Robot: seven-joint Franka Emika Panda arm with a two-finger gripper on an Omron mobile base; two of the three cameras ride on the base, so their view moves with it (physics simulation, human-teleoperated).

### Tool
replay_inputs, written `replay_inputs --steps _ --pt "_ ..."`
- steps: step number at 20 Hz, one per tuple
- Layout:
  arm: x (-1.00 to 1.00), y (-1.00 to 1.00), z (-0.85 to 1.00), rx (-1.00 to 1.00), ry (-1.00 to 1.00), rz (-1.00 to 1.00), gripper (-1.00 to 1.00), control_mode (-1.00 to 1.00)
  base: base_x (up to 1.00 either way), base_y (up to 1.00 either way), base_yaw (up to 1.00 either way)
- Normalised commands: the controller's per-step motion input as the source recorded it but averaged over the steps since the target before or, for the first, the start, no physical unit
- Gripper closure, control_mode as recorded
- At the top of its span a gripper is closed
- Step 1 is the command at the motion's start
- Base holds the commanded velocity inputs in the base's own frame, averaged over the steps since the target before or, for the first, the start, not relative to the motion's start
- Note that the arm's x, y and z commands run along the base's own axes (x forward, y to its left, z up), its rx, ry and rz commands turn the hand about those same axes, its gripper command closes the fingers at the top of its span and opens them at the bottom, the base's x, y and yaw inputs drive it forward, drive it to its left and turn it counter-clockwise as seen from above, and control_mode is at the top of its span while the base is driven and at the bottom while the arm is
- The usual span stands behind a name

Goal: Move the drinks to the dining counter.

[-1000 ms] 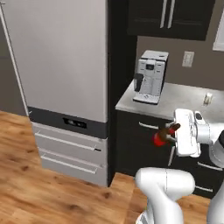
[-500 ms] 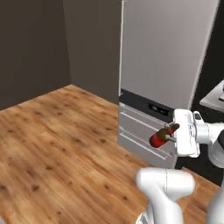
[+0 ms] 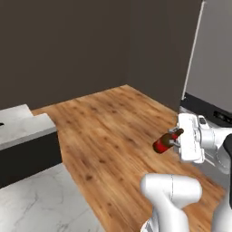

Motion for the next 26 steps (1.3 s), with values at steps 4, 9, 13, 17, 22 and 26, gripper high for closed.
replay_inputs --steps 4,9,13,17,22,26 --pt "0.0 0.0 0.0 0.0 0.0 0.0 1.0 1.0 1.0 0.32 0.24" --pt "0.0 0.0 0.0 0.0 0.0 0.0 1.0 1.0 1.0 0.04 0.25" --pt "0.0 0.0 0.0 0.0 0.0 0.0 1.0 1.0 1.0 0.14 0.54" --pt "0.0 0.0 0.0 0.0 0.0 0.0 1.0 1.0 0.78 0.11 0.65" --pt "0.0 0.0 0.0 0.0 0.0 0.0 1.0 1.0 0.56 0.04 0.74" --pt "0.0 0.0 0.0 0.0 0.0 0.0 1.0 1.0 0.53 0.0 0.78"
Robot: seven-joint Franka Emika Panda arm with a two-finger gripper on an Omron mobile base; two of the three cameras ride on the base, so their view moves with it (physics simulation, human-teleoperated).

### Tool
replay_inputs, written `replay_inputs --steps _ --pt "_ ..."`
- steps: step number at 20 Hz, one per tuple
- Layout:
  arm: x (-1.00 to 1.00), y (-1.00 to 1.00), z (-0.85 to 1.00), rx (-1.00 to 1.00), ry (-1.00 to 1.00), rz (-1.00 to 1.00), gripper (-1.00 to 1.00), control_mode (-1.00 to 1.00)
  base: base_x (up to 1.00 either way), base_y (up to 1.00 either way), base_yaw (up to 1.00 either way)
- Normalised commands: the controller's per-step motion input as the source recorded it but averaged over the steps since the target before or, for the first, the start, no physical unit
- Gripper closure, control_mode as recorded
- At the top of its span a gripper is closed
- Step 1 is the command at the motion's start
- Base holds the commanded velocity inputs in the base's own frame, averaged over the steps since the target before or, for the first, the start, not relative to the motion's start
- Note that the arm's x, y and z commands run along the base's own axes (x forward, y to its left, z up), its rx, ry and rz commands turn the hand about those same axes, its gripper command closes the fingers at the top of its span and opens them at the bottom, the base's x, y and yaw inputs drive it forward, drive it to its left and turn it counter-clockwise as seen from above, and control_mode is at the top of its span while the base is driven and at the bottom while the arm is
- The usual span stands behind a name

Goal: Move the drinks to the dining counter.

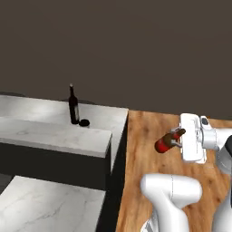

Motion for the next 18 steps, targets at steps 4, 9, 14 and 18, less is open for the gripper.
replay_inputs --steps 4,9,14,18 --pt "0.0 0.0 0.0 0.0 0.0 0.0 1.0 1.0 0.56 0.0 0.78" --pt "0.0 0.0 0.0 0.0 0.0 0.0 1.0 1.0 0.64 0.0 0.76" --pt "0.0 0.0 0.0 0.0 0.0 0.0 1.0 1.0 0.59 0.0 0.68" --pt "0.0 0.0 0.0 0.0 0.0 0.0 1.0 1.0 0.52 0.0 0.59"
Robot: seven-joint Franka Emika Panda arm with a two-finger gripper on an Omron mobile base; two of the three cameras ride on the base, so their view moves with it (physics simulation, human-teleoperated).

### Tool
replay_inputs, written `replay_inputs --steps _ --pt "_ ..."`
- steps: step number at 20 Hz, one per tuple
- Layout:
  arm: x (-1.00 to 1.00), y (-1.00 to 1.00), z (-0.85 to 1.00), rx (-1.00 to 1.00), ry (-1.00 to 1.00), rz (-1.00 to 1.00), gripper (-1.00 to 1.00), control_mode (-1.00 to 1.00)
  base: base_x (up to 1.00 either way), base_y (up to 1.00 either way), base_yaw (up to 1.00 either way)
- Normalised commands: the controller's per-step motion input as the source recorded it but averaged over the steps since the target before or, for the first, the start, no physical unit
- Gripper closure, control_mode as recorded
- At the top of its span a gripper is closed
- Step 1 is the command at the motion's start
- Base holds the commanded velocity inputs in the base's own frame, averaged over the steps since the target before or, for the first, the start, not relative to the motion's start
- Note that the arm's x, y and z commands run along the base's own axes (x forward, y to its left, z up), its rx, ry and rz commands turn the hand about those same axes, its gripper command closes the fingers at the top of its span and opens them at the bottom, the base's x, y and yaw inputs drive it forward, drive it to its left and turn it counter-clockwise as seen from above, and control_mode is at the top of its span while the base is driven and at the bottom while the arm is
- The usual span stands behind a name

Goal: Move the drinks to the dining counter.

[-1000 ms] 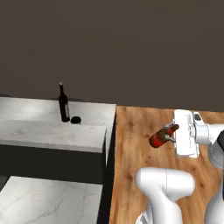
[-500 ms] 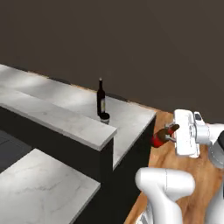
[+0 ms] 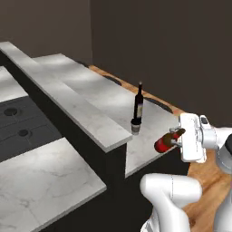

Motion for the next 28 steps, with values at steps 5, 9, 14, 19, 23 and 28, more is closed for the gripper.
replay_inputs --steps 5,9,14,19,23,28 --pt "0.0 0.0 0.0 0.0 0.0 0.0 1.0 1.0 0.47 -0.02 0.46" --pt "0.0 0.0 0.0 0.0 0.0 0.0 1.0 1.0 0.42 -0.16 0.33" --pt "0.0 0.0 0.0 0.0 0.0 0.0 1.0 1.0 0.13 -0.53 0.13" --pt "0.0 0.0 0.0 0.0 0.0 0.0 1.0 1.0 0.0 -0.69 0.05" --pt "0.0 0.0 0.0 0.0 0.0 0.0 1.0 1.0 0.14 -0.22 0.09" --pt "0.0 0.0 0.0 0.0 0.0 0.0 1.0 1.0 0.63 0.09 0.22"
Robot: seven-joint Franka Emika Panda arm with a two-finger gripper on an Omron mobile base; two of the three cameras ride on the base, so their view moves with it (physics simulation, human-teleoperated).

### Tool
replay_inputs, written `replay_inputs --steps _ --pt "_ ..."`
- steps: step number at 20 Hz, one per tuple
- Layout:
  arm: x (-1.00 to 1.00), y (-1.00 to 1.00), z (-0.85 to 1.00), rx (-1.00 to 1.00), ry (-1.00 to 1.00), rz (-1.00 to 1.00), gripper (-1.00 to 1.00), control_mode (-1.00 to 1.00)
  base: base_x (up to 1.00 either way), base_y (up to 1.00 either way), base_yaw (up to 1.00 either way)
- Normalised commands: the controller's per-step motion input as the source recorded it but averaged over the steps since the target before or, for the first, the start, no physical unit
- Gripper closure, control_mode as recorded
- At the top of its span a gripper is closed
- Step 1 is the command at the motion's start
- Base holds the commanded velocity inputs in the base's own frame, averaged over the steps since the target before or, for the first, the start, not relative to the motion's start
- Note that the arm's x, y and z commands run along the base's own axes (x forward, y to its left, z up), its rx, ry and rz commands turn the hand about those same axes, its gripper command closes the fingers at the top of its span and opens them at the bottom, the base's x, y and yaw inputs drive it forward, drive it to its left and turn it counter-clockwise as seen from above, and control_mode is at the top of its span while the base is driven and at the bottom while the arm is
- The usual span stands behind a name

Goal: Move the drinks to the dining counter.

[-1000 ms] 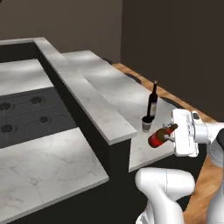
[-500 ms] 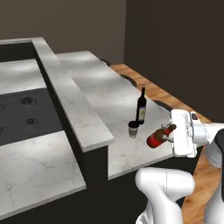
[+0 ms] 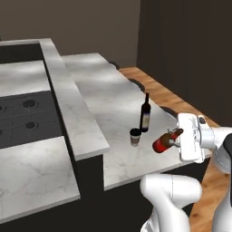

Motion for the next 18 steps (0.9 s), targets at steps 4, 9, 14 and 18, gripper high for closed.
replay_inputs --steps 4,9,14,18 --pt "0.0 0.0 0.0 0.0 0.0 0.0 1.0 1.0 0.67 0.09 0.37" --pt "0.0 0.0 0.0 0.0 0.0 0.0 1.0 1.0 0.47 0.0 0.33" --pt "0.0 0.0 0.0 0.0 0.0 0.0 1.0 1.0 0.14 0.01 0.12" --pt "0.04 0.0 0.0 0.0 0.01 0.0 1.0 -1.0 0.12 0.01 0.04"
